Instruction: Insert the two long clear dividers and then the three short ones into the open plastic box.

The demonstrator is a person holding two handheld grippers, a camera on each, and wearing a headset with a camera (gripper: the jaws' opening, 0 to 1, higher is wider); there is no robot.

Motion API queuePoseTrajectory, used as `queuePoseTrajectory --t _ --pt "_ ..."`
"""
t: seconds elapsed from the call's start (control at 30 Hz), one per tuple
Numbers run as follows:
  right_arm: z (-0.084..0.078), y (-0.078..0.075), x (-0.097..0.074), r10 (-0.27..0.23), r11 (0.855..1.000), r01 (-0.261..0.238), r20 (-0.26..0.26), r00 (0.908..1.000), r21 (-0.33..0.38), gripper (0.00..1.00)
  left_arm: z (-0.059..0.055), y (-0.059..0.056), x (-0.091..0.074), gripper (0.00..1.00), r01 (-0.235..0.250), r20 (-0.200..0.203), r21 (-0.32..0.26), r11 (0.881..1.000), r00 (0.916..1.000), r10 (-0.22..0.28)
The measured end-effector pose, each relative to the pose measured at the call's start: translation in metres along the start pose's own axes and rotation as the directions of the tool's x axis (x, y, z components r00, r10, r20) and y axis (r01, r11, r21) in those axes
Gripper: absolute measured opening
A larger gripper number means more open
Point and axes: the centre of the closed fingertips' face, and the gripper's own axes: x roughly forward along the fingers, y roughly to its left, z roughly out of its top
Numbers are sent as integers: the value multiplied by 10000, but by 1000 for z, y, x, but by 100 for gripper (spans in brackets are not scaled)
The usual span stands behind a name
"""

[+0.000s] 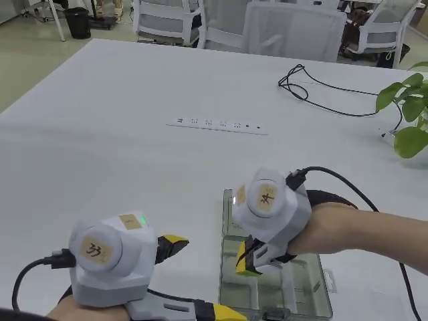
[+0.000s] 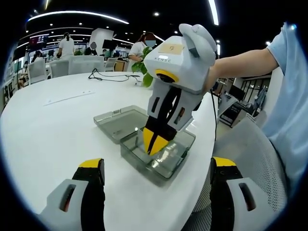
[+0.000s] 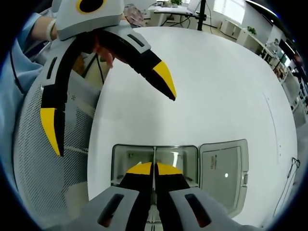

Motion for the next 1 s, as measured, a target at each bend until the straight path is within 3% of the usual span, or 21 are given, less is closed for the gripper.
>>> queuePoseTrajectory --t 0.2,0.5,0.63,0.83,0.93,1.0 --pt "0 0 0 -19 9999 21 187 9998 -103 4 1 -1 0 93 5 5 35 10000 10000 -5" --pt "7 7 -10 289 9993 -256 1422 9894 -256 41 1 0 -1 93 -13 -16 12 10000 10000 13" --pt "13 7 -16 166 9996 -113 1997 9797 -277 55 1 0 -1 93 -28 7 -6 10000 10000 28" --pt "18 6 -22 -151 9999 166 2762 9610 -30 85 1 0 -2 93 -43 18 2 10000 10000 43" --pt "18 4 -25 -370 9993 340 3030 9523 151 96 1 0 -2 94 -54 25 0 10000 10000 54" --pt "16 4 -28 -463 9989 414 3209 9460 220 98 1 1 -2 94 -65 31 0 10000 10000 65"
